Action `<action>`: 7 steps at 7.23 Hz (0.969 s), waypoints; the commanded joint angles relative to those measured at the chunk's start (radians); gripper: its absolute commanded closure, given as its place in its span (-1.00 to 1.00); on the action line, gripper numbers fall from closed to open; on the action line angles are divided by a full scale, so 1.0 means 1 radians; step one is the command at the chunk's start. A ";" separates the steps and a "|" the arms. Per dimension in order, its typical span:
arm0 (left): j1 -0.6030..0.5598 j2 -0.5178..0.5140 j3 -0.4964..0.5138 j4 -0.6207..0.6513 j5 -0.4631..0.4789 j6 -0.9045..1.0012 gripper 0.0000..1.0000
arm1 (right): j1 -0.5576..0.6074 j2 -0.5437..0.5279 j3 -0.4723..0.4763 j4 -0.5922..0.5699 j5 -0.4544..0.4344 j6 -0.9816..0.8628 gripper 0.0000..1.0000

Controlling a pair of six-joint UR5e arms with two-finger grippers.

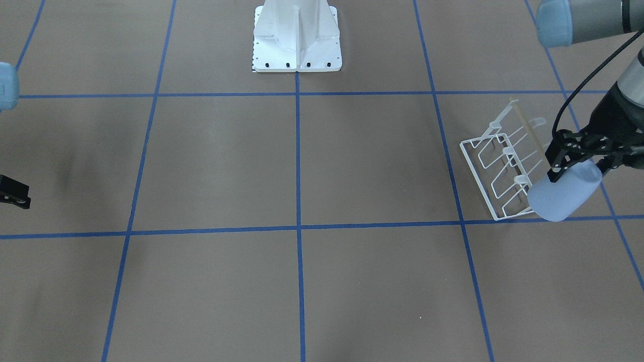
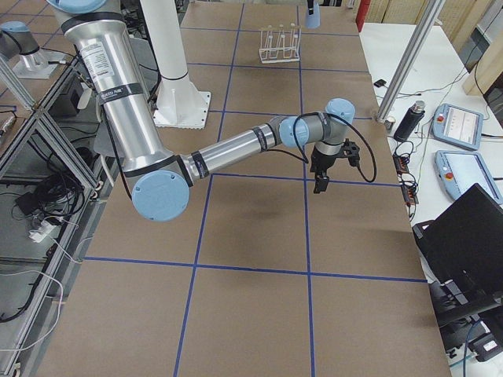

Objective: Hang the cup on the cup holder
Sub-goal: 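Lower the cup with the left gripper onto a hook of the wire rack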

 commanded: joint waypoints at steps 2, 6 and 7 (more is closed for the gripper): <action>0.053 0.003 0.035 0.002 0.007 0.013 1.00 | -0.003 0.007 -0.001 -0.029 0.005 0.000 -1.00; 0.052 0.014 0.017 0.013 0.001 0.036 1.00 | 0.008 0.007 0.011 -0.040 0.022 0.002 -1.00; 0.049 0.023 0.006 0.013 -0.001 0.036 1.00 | 0.008 0.007 0.012 -0.040 0.025 0.002 -1.00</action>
